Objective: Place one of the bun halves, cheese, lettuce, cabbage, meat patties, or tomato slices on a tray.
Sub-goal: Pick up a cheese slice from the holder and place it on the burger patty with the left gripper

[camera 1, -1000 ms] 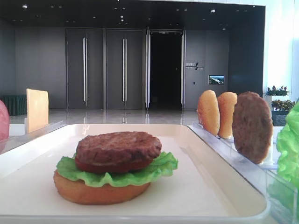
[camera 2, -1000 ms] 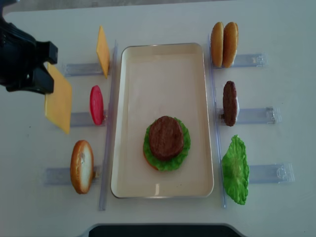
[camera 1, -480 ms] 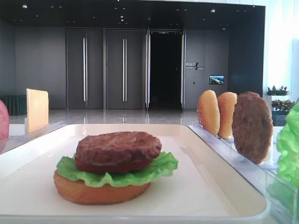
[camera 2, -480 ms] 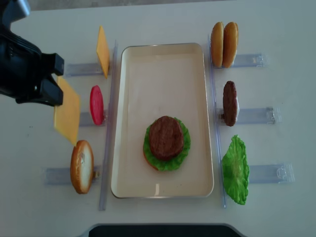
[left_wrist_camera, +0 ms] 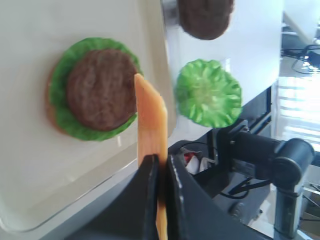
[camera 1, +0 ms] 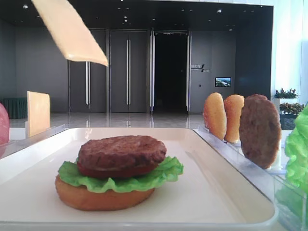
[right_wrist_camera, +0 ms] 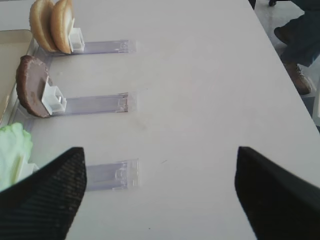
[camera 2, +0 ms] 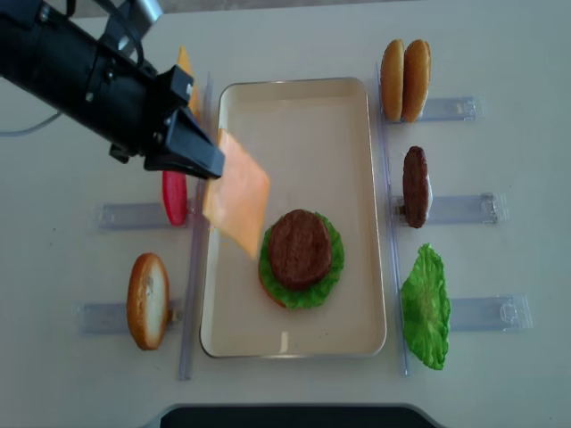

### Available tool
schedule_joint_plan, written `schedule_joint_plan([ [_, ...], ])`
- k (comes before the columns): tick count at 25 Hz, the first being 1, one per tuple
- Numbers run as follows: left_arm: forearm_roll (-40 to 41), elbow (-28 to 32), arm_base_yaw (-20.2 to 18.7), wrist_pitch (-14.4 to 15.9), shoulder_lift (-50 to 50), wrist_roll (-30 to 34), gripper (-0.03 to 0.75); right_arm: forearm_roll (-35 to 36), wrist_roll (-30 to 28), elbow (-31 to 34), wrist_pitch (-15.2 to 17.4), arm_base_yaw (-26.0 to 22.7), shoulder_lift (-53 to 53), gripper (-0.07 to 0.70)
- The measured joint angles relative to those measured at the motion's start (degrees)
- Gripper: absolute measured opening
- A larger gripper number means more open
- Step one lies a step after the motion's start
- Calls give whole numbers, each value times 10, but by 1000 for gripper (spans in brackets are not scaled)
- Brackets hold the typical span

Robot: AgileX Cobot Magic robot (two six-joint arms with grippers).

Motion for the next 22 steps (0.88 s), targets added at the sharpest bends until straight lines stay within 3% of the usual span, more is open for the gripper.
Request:
schedule_joint_plan([
  [11,-53,19,-1,-20,44,50,16,0,0,0,0,0,0,577],
  [17,-114,97,-1,-87,44,107,16,0,0,0,0,0,0,577],
  [22,-183,152,-1,-101,44,186,16,0,0,0,0,0,0,577],
])
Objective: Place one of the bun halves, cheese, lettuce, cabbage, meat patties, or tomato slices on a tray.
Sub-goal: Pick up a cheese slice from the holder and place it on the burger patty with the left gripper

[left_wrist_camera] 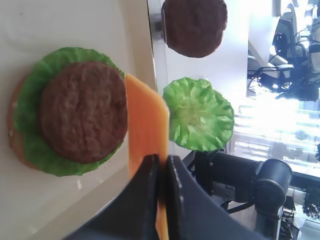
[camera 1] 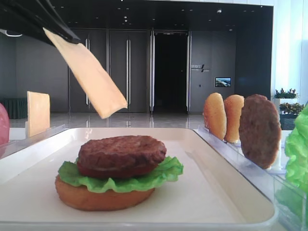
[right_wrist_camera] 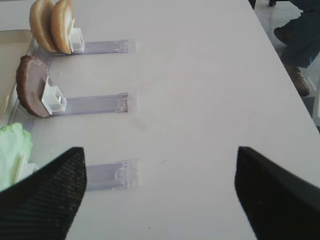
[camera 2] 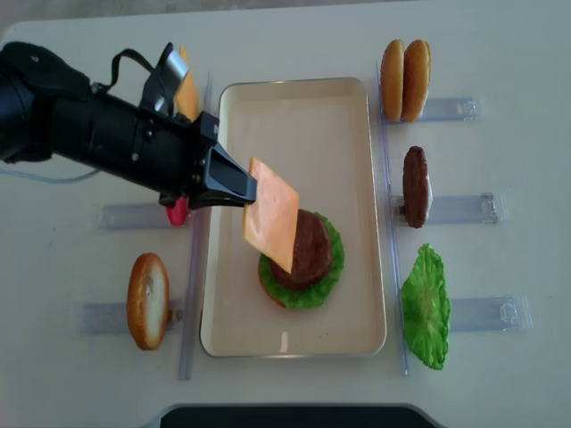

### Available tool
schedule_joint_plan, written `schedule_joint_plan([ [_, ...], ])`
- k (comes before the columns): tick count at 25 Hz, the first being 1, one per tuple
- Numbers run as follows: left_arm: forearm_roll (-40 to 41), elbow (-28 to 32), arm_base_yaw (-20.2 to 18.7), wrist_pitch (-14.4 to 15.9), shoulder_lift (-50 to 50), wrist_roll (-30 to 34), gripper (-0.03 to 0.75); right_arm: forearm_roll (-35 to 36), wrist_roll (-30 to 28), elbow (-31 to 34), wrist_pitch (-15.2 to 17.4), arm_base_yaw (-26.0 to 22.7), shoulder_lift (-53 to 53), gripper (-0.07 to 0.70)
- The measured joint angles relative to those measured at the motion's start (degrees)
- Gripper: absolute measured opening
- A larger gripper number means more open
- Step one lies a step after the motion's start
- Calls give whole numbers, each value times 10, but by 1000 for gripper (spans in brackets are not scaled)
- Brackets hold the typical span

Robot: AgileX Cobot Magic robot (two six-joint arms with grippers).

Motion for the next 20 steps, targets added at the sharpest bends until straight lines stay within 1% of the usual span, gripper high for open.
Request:
schedule_joint_plan([
  [5,-29,33,0,-20,0,51,15,0,0,0,0,0,0,577],
  [12,-113,47,0,-25,0,126,15,0,0,0,0,0,0,577],
  [16,-127,52,0,-33,0,133,15,0,0,0,0,0,0,577],
  [20,-132,65,0,-33,0,133,15,0,0,0,0,0,0,577],
])
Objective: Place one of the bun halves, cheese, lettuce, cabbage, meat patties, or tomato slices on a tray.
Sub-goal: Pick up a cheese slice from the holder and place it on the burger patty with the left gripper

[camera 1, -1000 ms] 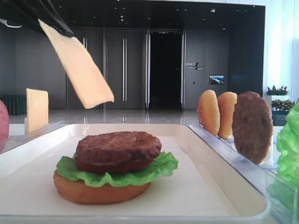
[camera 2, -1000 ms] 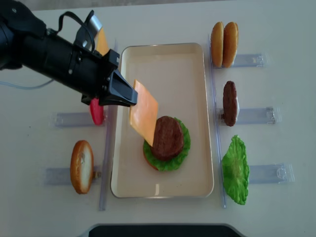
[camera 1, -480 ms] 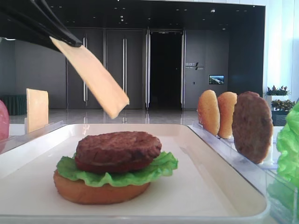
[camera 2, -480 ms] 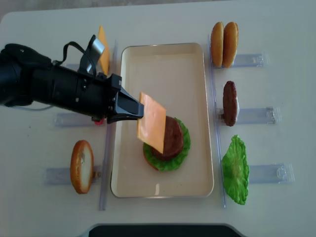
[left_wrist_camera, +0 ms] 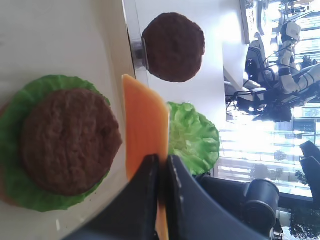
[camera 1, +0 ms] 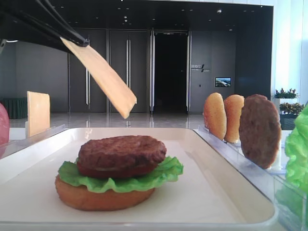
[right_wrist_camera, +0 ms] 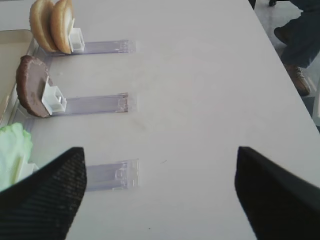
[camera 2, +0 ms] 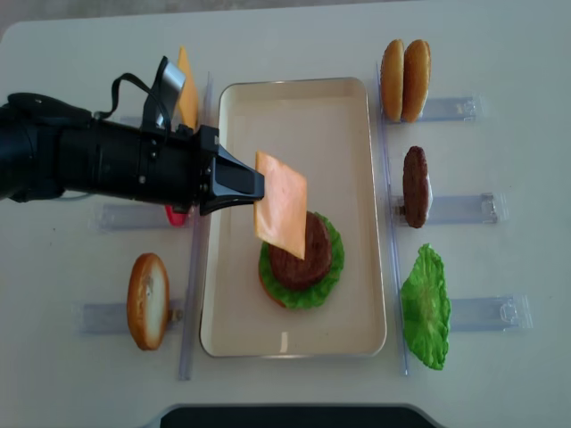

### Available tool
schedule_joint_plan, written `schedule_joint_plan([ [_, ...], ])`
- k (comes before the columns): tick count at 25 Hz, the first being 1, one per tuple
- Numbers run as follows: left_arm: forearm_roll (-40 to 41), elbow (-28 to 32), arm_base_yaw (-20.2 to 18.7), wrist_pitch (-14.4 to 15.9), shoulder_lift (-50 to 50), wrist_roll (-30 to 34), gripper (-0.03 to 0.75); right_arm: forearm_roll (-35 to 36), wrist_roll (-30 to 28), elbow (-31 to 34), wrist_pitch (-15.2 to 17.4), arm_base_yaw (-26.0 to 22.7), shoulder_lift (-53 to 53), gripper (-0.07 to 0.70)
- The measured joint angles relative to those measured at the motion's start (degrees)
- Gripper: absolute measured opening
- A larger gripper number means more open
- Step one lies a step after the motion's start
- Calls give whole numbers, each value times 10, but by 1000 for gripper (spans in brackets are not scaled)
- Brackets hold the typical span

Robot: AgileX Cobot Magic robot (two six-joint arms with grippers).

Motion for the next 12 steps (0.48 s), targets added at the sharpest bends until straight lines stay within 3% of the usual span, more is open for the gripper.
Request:
schedule_joint_plan([
  [12,-12,10,0,0,1,0,15,0,0,0,0,0,0,577],
])
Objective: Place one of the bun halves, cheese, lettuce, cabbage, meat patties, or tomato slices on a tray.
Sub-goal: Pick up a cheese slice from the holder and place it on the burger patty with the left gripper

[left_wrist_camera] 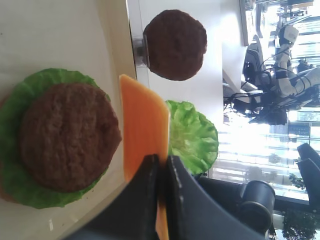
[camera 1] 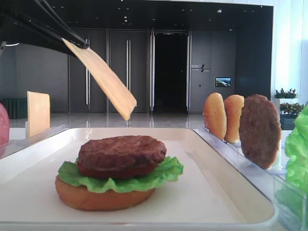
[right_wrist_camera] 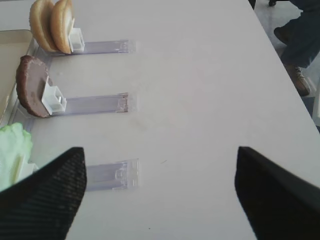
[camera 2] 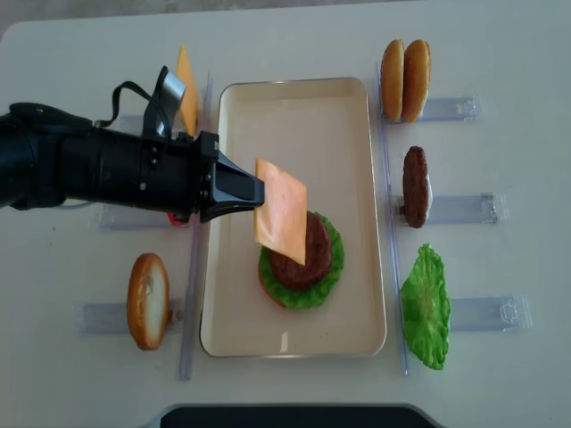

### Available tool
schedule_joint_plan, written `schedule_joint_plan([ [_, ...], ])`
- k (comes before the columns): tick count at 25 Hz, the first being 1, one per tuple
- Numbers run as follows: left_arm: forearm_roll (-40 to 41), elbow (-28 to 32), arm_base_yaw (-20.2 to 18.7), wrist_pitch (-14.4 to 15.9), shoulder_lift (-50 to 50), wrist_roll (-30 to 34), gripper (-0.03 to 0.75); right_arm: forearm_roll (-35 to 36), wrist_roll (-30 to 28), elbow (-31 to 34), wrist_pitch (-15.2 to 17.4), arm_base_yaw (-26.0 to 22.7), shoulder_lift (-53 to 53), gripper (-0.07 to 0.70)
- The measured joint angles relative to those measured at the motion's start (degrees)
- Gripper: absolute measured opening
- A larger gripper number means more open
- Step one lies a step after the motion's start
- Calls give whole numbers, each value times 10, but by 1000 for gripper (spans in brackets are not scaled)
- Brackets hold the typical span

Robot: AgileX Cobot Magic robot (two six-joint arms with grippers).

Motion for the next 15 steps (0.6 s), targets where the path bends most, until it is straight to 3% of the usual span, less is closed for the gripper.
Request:
schedule_joint_plan([
  [5,-7,0,-3,2,25,1,15,0,0,0,0,0,0,577],
  [11,-47,0,-46,-3,40,33,15,0,0,0,0,0,0,577],
  [15,-56,0,-51,-5,57,40,15,0,0,0,0,0,0,577],
])
